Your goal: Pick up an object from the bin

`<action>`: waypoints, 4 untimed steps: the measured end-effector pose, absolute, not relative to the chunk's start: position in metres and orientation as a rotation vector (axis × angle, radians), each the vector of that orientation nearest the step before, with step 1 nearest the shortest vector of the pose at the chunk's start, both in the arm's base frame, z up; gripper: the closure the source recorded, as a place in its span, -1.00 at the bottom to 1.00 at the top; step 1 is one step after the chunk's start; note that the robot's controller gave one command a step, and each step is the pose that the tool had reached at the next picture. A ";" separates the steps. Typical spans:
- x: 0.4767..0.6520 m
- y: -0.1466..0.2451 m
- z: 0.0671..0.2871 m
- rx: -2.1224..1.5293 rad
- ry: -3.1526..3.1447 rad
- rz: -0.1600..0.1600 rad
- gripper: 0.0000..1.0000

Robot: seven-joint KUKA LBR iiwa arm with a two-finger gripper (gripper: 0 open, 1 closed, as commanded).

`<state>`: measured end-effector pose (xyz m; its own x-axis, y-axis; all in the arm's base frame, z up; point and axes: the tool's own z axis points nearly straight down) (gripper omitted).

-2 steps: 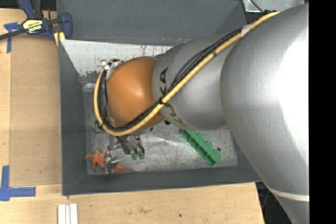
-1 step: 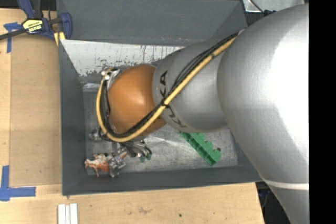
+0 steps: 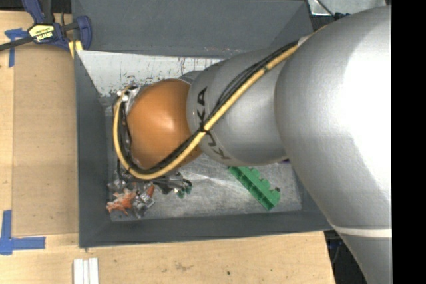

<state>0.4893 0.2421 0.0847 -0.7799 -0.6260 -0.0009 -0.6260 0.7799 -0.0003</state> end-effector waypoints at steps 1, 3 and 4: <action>0.489 0.242 0.085 -1.042 2.963 0.000 1.00; 0.492 0.234 0.156 -1.060 2.962 0.000 1.00; 0.500 0.232 0.192 -1.212 2.889 0.001 1.00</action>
Offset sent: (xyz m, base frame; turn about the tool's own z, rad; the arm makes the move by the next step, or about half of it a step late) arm 0.0022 -0.0168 0.1231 -0.0243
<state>0.5004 0.2317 0.1917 -0.7005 -0.7136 -0.0083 -0.7136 0.7005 -0.0028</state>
